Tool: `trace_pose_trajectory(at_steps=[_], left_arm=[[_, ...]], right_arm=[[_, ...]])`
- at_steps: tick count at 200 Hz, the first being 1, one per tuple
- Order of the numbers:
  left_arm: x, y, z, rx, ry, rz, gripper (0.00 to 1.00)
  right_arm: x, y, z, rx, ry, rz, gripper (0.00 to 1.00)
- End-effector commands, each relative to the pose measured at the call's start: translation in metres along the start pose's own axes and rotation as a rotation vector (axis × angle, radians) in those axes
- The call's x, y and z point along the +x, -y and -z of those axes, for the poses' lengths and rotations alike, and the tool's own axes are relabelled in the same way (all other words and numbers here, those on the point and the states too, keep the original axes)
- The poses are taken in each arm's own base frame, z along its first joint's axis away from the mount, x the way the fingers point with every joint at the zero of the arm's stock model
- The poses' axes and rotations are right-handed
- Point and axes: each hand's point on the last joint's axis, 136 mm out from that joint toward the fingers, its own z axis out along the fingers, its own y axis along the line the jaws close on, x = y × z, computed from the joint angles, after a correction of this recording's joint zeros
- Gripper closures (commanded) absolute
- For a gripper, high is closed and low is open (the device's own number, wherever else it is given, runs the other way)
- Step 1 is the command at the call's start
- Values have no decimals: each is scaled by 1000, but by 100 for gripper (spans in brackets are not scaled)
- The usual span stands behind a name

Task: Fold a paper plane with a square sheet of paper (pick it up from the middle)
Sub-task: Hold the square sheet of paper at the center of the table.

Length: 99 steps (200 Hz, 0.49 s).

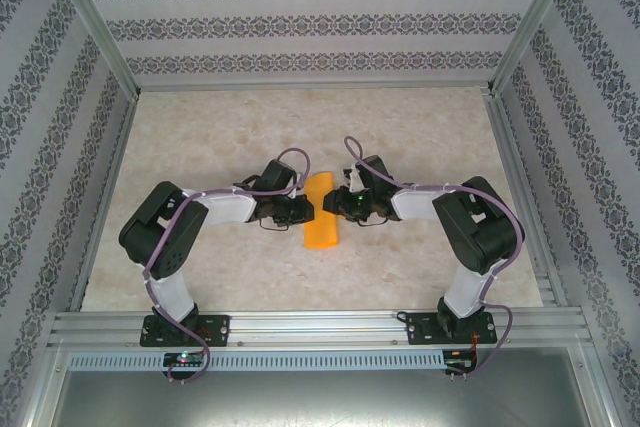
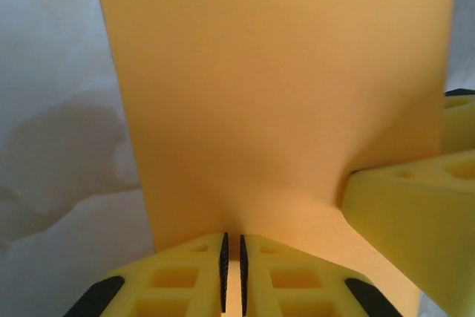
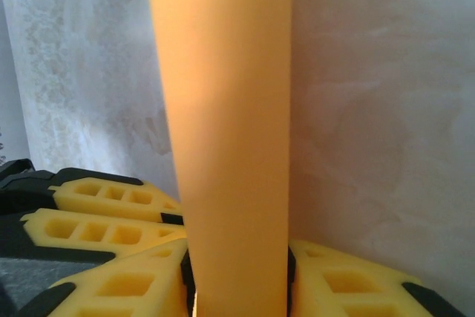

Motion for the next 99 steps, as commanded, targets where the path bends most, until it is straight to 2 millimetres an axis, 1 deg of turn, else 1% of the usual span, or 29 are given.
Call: trace_pose_trajectory(at_steps=[1, 13, 27, 31, 56, 70, 99], left_arm=[[-7, 8, -6, 10, 21, -38, 84], [-5, 6, -8, 2, 12, -37, 84], [-5, 5, -9, -1, 10, -37, 85], [-5, 5, -9, -2, 11, -37, 85], [-4, 7, -11, 2, 3, -42, 84], [-5, 9, -12, 7, 3, -43, 85], [-6, 13, -15, 20, 0, -46, 84]], right_arm=[[-2, 7, 3, 10, 18, 13, 60], [-1, 9, 5, 25, 17, 23, 58], [-3, 10, 10, 59, 20, 44, 53], [-2, 13, 13, 85, 18, 53, 51], [-4, 19, 26, 213, 20, 128, 47], [-5, 21, 28, 266, 11, 164, 46], [-7, 22, 23, 285, -4, 184, 45]])
